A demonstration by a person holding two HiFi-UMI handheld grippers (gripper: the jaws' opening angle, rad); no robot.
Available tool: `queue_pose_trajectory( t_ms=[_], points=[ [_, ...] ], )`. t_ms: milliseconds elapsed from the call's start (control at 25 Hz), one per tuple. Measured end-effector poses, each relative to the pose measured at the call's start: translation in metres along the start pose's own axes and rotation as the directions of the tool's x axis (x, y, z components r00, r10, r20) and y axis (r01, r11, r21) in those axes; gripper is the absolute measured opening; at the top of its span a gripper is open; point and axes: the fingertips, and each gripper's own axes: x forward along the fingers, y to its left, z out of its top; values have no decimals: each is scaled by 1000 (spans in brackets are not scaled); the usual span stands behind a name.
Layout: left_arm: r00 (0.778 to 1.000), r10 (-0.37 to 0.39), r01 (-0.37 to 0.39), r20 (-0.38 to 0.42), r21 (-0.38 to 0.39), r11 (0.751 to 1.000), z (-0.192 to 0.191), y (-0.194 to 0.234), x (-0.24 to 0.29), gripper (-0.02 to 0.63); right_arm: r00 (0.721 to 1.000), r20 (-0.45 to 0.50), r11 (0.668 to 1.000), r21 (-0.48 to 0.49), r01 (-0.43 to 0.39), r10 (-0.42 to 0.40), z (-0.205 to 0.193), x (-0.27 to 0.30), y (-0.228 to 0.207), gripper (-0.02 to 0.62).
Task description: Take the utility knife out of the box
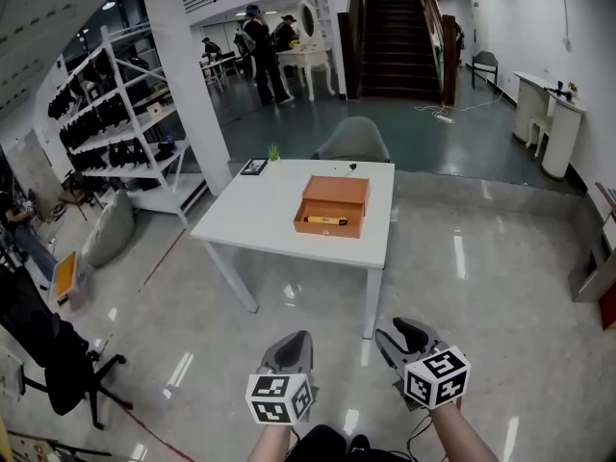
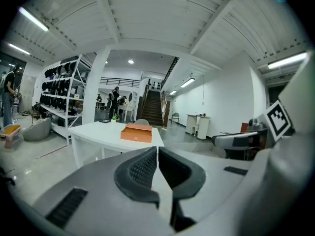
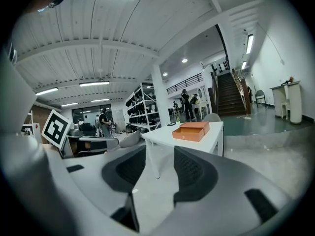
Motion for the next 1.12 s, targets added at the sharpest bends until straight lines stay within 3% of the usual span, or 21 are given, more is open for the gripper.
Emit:
queue_pose_trajectory(
  t_ms=[640,1120],
  points=[
    [998,-42,41,-45,-18,999,14,56,99,17,1000,-25,1000,9,9,-9,22,97,-43,210],
    [996,-84,83,-27,-30,996,71,143,204,17,998,-10,998,-19,59,-59,80,220,-89,221]
  ],
)
